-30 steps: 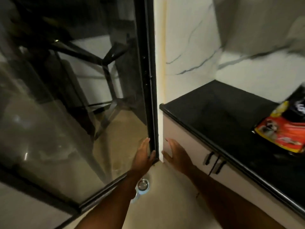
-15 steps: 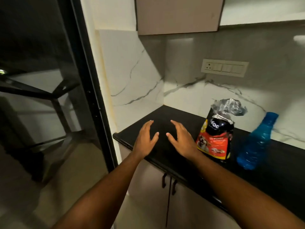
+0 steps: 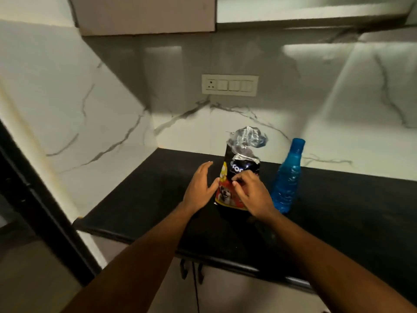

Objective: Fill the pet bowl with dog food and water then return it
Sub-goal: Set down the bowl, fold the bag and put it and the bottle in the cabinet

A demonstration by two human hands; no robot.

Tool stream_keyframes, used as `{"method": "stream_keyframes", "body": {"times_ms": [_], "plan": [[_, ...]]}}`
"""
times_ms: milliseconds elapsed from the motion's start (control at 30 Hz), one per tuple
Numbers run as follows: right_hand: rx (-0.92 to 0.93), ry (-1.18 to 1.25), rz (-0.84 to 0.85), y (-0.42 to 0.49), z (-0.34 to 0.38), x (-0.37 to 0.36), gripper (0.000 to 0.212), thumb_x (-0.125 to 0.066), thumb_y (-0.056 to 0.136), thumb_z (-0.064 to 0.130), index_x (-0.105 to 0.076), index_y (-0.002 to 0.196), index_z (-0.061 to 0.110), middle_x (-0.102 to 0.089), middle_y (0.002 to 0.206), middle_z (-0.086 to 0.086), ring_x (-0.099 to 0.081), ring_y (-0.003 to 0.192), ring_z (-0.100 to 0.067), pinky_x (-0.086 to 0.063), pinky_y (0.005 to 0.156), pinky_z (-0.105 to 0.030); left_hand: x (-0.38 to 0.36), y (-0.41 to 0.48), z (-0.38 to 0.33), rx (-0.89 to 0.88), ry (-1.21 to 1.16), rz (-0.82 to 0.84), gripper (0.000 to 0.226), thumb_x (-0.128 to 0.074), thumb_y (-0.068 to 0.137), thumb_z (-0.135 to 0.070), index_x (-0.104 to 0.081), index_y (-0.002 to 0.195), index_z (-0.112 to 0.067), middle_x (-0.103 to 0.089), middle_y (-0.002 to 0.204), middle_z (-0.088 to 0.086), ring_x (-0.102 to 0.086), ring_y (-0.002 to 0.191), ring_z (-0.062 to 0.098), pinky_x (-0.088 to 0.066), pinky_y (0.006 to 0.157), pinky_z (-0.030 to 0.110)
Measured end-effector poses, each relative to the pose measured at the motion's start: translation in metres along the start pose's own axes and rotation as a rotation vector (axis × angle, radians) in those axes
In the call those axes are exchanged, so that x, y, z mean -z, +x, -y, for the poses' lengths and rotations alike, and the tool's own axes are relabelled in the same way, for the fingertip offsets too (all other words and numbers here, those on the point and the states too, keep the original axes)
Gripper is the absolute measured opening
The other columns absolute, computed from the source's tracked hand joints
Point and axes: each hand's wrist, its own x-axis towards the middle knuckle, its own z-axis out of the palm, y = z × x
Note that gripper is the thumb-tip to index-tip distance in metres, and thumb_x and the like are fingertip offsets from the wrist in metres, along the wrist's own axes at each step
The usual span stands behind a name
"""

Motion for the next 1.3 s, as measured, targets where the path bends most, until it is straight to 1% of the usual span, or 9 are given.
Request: {"method": "stream_keyframes", "body": {"times_ms": [133, 233, 400, 633, 700, 800, 933, 1067, 1300], "plan": [[-0.199, 0.037, -0.161, -0.007, -0.016, 0.001, 0.012, -0.050, 0.101, 0.037, -0.047, 0.094, 0.027, -0.054, 0.095, 0.010, -0.054, 0.090, -0.009, -0.043, 0.076, -0.032, -0.014, 0.030, 0.022, -0.046, -0.056, 0.129, 0.062, -0.062, 0.095, -0.028, -0.037, 0.148, -0.008, -0.040, 0.152, 0.010, -0.037, 0.142, 0.020, -0.031, 0.116, 0.033], [-0.342, 0.032, -0.218, -0.010, -0.025, -0.009, 0.017, -0.054, 0.099, 0.040, -0.046, 0.101, 0.025, -0.053, 0.101, 0.006, -0.054, 0.091, -0.010, -0.045, 0.080, -0.033, -0.022, 0.047, 0.040, -0.056, -0.104, 0.189, 0.067, -0.066, 0.093, -0.028, -0.034, 0.148, -0.009, -0.040, 0.152, 0.009, -0.040, 0.140, 0.020, -0.036, 0.115, 0.036], [-0.473, 0.251, -0.106, -0.008, -0.035, -0.021, 0.087, -0.078, 0.079, 0.050, -0.025, 0.146, 0.031, -0.034, 0.144, 0.010, -0.044, 0.132, -0.009, -0.041, 0.111, -0.035, -0.036, 0.054, 0.064, -0.052, -0.132, 0.293, 0.088, -0.079, 0.081, -0.031, -0.028, 0.151, -0.013, -0.029, 0.158, 0.008, -0.030, 0.145, 0.021, -0.032, 0.118, 0.041], [-0.425, 0.407, -0.161, 0.033, -0.058, -0.032, 0.138, -0.092, 0.052, 0.059, -0.001, 0.155, 0.038, -0.018, 0.160, 0.005, -0.032, 0.143, -0.009, -0.032, 0.116, -0.034, -0.056, 0.084, 0.076, 0.115, -0.248, 0.391, 0.130, -0.095, 0.049, -0.045, -0.019, 0.152, -0.024, -0.028, 0.155, -0.001, -0.029, 0.142, 0.013, -0.031, 0.115, 0.034], [-0.395, 0.454, -0.138, 0.044, -0.068, -0.031, 0.141, -0.093, 0.050, 0.057, -0.001, 0.155, 0.039, -0.022, 0.160, 0.005, -0.035, 0.142, -0.007, -0.034, 0.115, -0.032, -0.063, 0.091, 0.077, 0.157, -0.328, 0.450, 0.140, -0.098, 0.041, -0.048, -0.014, 0.152, -0.032, -0.037, 0.151, -0.007, -0.037, 0.137, 0.007, -0.037, 0.113, 0.035], [-0.353, 0.499, -0.077, 0.055, -0.080, -0.030, 0.127, -0.091, 0.054, 0.055, -0.009, 0.150, 0.048, -0.036, 0.152, 0.011, -0.043, 0.137, -0.002, -0.039, 0.115, -0.035, -0.076, 0.097, 0.080, 0.176, -0.476, 0.527, 0.136, -0.100, 0.047, -0.026, -0.014, 0.152, -0.030, -0.050, 0.137, -0.016, -0.054, 0.124, 0.001, -0.047, 0.103, 0.029], [-0.363, 0.464, -0.140, 0.071, -0.091, -0.033, 0.096, -0.083, 0.059, 0.066, -0.025, 0.134, 0.053, -0.048, 0.140, 0.008, -0.053, 0.127, -0.005, -0.048, 0.109, -0.039, -0.088, 0.098, 0.080, 0.234, -0.558, 0.550, 0.113, -0.096, 0.055, -0.010, -0.030, 0.146, -0.022, -0.061, 0.130, -0.002, -0.065, 0.115, 0.012, -0.057, 0.092, 0.036], [-0.408, 0.461, -0.201, 0.083, -0.100, -0.038, 0.110, -0.076, 0.044, 0.084, -0.034, 0.135, 0.038, -0.050, 0.133, 0.009, -0.057, 0.120, -0.011, -0.052, 0.102, -0.043, -0.098, 0.102, 0.085, 0.302, -0.554, 0.463, 0.105, -0.099, 0.051, -0.024, -0.041, 0.138, -0.027, -0.065, 0.126, 0.003, -0.067, 0.113, 0.020, -0.056, 0.093, 0.048], [-0.398, 0.614, -0.082, 0.074, -0.115, -0.039, 0.139, -0.094, 0.042, 0.049, -0.013, 0.153, 0.031, -0.039, 0.149, 0.002, -0.049, 0.132, -0.008, -0.046, 0.106, -0.028, -0.102, 0.100, 0.091, 0.288, -0.552, 0.450, 0.102, -0.098, 0.051, -0.019, -0.040, 0.133, -0.035, -0.063, 0.128, 0.001, -0.066, 0.114, 0.014, -0.058, 0.092, 0.040]]}}
